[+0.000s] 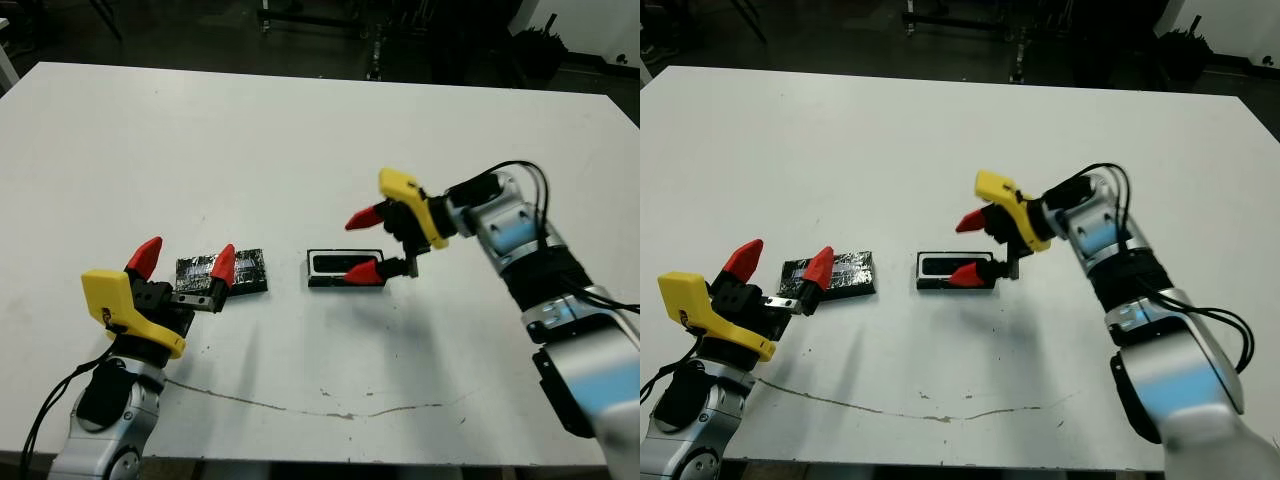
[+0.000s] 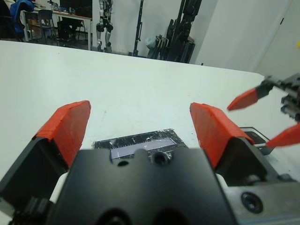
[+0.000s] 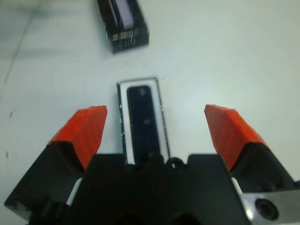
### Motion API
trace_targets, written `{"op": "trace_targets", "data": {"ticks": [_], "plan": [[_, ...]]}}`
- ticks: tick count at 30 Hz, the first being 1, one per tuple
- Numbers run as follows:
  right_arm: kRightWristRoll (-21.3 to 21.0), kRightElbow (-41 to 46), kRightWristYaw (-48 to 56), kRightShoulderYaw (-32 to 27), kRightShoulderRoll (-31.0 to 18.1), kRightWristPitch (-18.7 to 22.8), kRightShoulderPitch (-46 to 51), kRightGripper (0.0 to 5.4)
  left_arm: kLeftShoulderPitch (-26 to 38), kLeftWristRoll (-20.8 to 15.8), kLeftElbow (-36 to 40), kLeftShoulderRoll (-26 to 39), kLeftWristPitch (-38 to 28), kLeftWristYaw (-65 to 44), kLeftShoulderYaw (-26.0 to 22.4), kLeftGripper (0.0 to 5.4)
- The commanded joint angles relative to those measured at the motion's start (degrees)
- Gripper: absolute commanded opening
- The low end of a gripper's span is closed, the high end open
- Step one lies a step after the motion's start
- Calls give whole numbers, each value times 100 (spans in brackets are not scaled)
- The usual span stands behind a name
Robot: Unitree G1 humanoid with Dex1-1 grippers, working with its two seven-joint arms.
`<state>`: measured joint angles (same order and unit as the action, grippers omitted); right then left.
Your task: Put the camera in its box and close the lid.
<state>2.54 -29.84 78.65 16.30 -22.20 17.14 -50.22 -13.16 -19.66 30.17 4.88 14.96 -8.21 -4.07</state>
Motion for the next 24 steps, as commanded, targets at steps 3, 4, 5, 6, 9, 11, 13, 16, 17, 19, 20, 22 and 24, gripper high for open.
{"op": "trace_targets", "data": {"ticks": [3, 4, 5, 6, 9, 11, 13, 16, 17, 19, 20, 22, 24], "plan": [[857, 1767, -716, -1170, -484, 852, 832, 538, -7, -72, -57, 216, 12, -236, -102, 540], [1028, 2207, -1004, -1444, -487, 1023, 1120, 529, 17, -85, -52, 302, 38, -315, -130, 540], [1156, 2670, -1369, -1722, -455, 1156, 1470, 518, 59, -142, -64, 422, 59, -453, -178, 540], [1185, 3207, -1791, -1980, -435, 1288, 1887, 512, 154, -172, -123, 656, 48, -700, -243, 540], [1295, 4333, -2575, -2597, -386, 1164, 3110, 469, 504, -168, -265, 1624, -5, -1607, -485, 540], [1385, 4760, -2928, -2889, -318, 1000, 3806, 438, 743, -220, -365, 2209, 13, -2140, -654, 540], [1392, 5216, -3379, -3098, -152, 917, 4499, 416, 1037, -169, -579, 2779, -109, -2685, -747, 540], [1408, 5783, -4057, -3299, 330, 579, 5561, 370, 1605, -16, -1033, 3553, -389, -3512, -726, 540], [1438, 5891, -4223, -3317, 483, 443, 5828, 352, 1755, 12, -1143, 3722, -411, -3691, -696, 540], [1549, 6062, -4479, -3302, 845, 126, 6401, 321, 2091, 42, -1337, 4046, -379, -4052, -589, 540], [1559, 6159, -4595, -3245, 1014, -44, 6682, 309, 2269, 23, -1436, 4174, -321, -4233, -521, 540], [1552, 6303, -4793, -3112, 1274, -322, 7125, 283, 2581, 20, -1621, 4373, -256, -4551, -369, 540], [1457, 6363, -4968, -2977, 1430, -559, 7470, 250, 2917, 58, -1794, 4553, -149, -4863, -145, 540]]}}
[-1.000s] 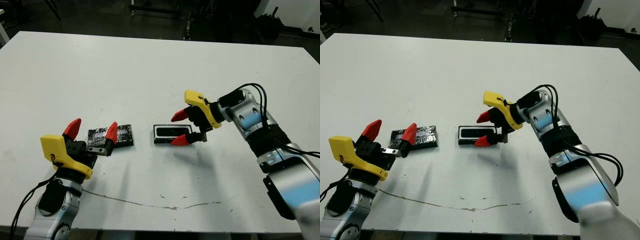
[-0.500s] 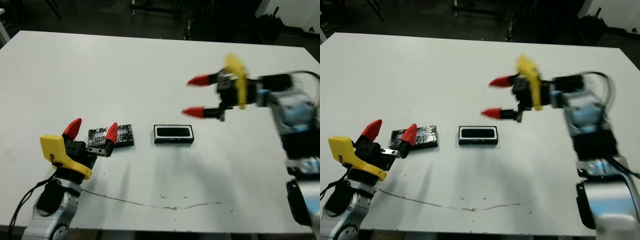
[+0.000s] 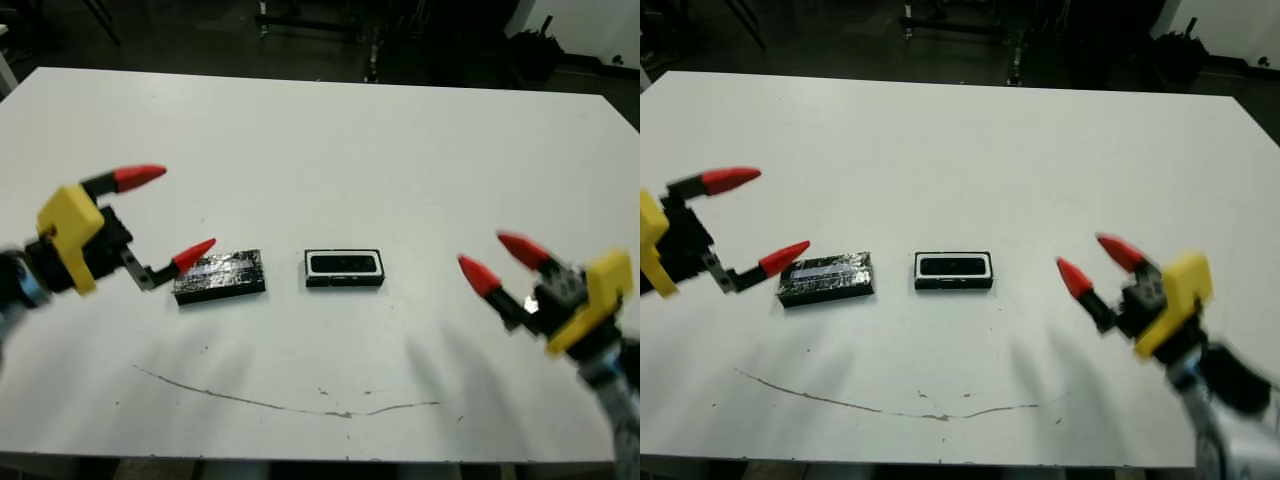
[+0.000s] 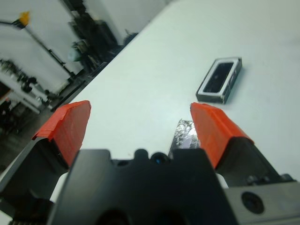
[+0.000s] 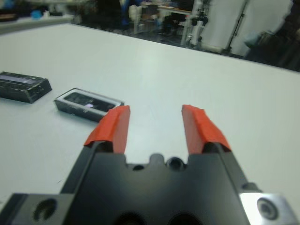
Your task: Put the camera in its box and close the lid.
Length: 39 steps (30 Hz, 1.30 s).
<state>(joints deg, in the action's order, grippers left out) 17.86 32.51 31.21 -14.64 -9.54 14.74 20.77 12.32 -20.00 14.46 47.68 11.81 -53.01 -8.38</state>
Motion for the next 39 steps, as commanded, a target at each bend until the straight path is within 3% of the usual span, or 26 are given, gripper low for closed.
{"op": "trace_targets", "data": {"ticks": [1, 3, 9, 14, 17, 22, 39], "plan": [[-137, 102, -304, 179, 209, -440, 488, 236, 555, 109, -316, 350, 237, -558, 417, 540], [-248, -55, -433, 246, 241, -700, 588, 204, 885, 120, -513, 420, 322, -894, 657, 540], [-270, -299, -735, 261, 180, -836, 575, 114, 1638, 366, -1232, 349, 179, -1756, 1371, 540], [-196, -257, -885, 191, 80, -772, 565, 44, 1767, 395, -1713, 69, 146, -2161, 1746, 540], [-137, -252, -897, 134, 20, -783, 564, 2, 1662, 644, -1623, 66, 309, -2019, 1927, 540], [-48, -171, -933, 106, -45, -777, 602, 1, 1337, 1021, -1263, -4, 557, -1589, 2078, 540], [-24, -89, -968, 195, -44, -843, 796, 1, 1141, 1511, -1642, -237, 225, -1366, 2270, 540]]}}
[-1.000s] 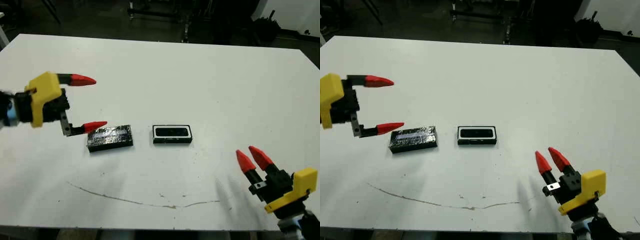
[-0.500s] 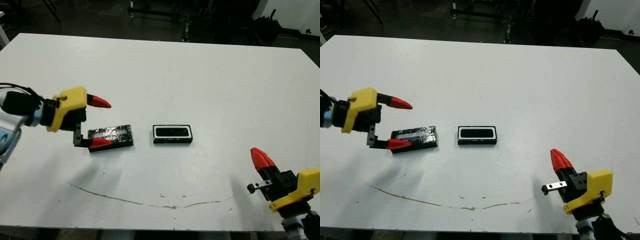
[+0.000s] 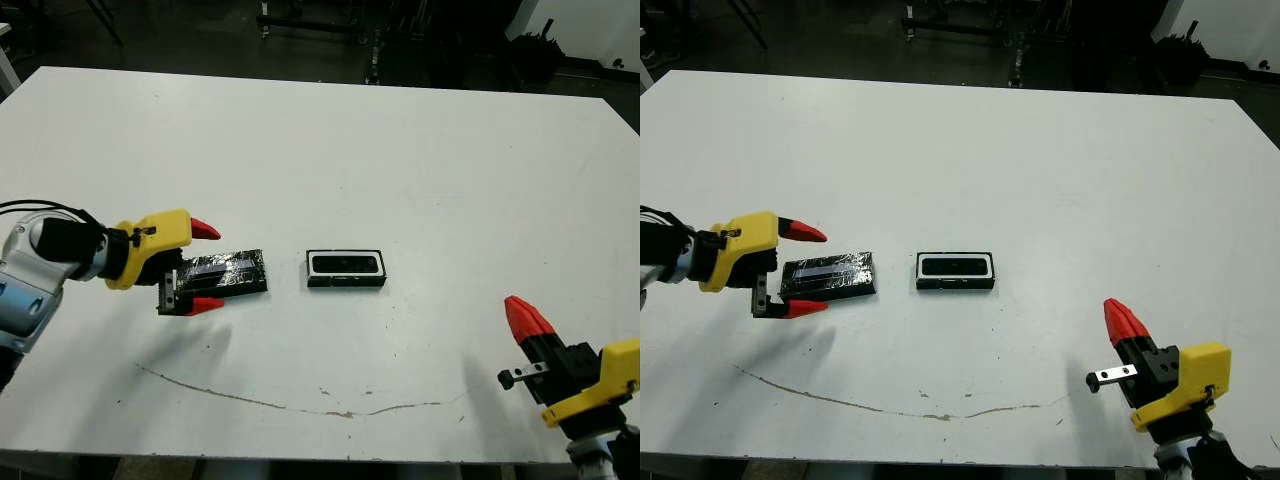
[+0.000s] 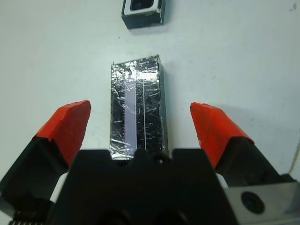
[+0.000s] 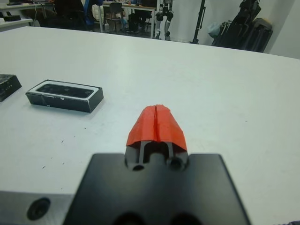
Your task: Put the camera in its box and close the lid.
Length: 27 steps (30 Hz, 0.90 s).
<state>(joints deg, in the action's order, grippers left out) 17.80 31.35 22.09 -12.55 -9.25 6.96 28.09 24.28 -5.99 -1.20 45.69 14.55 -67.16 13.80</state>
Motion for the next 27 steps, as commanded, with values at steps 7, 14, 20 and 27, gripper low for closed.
{"op": "trace_targets", "data": {"ticks": [7, 14, 20, 27], "plan": [[43, 49, -46, 20, -73, -12, 103, 1, 0, 270, -347, -174, -313, 160, 57, 540], [90, 9, -24, 67, -59, 3, 123, 1, 131, 297, -811, -273, -803, 115, 18, 540], [4, 4, -73, 188, -44, -49, 159, 1, 242, 338, -987, -299, -938, 51, 30, 540], [75, -8, -49, 216, -52, -49, 178, 1, 477, 295, -1445, -391, -892, -301, 78, 540]]}}
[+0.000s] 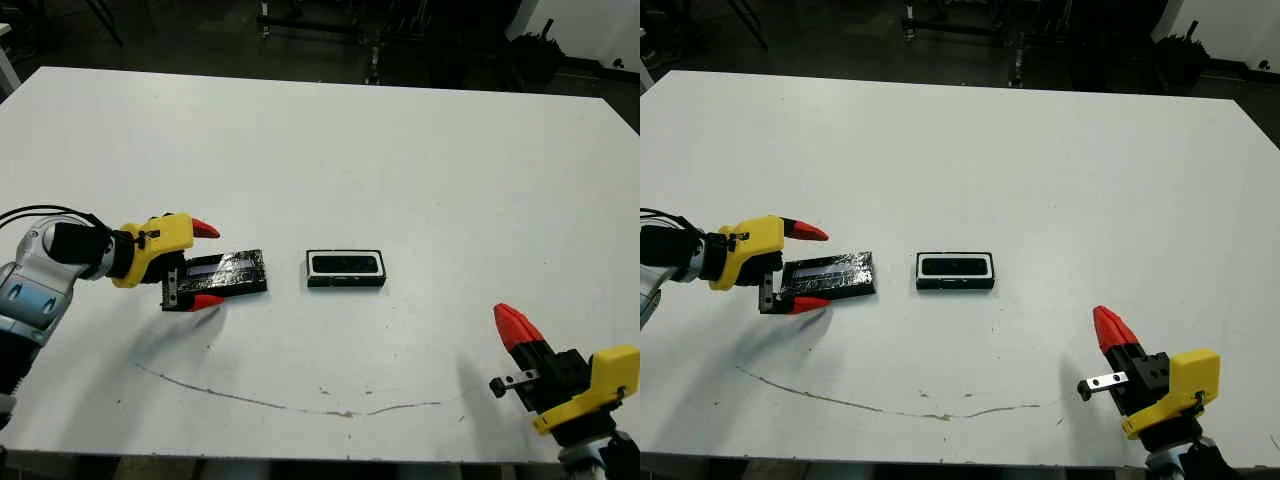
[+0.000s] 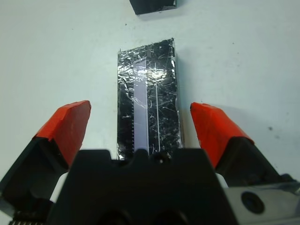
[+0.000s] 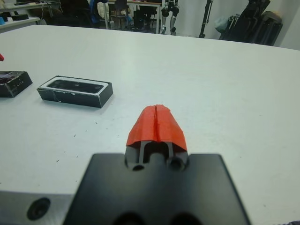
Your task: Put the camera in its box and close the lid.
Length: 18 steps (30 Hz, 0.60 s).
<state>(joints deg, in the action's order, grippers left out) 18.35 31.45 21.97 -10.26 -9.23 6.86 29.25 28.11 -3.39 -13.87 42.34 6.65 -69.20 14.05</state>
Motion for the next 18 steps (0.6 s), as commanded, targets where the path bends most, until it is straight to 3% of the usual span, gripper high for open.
{"op": "trace_targets", "data": {"ticks": [1, 7, 18], "plan": [[31, -23, -33, -8, -49, -41, 67, 1, 110, 67, -213, -65, -115, -97, 62, 540], [-24, -40, -55, 44, -52, -123, 94, 1, 283, 208, -506, -160, -276, -202, 173, 540], [-27, -16, -53, 61, -78, -170, 139, 1, 331, 173, -858, -252, 6, -317, 158, 540]]}}
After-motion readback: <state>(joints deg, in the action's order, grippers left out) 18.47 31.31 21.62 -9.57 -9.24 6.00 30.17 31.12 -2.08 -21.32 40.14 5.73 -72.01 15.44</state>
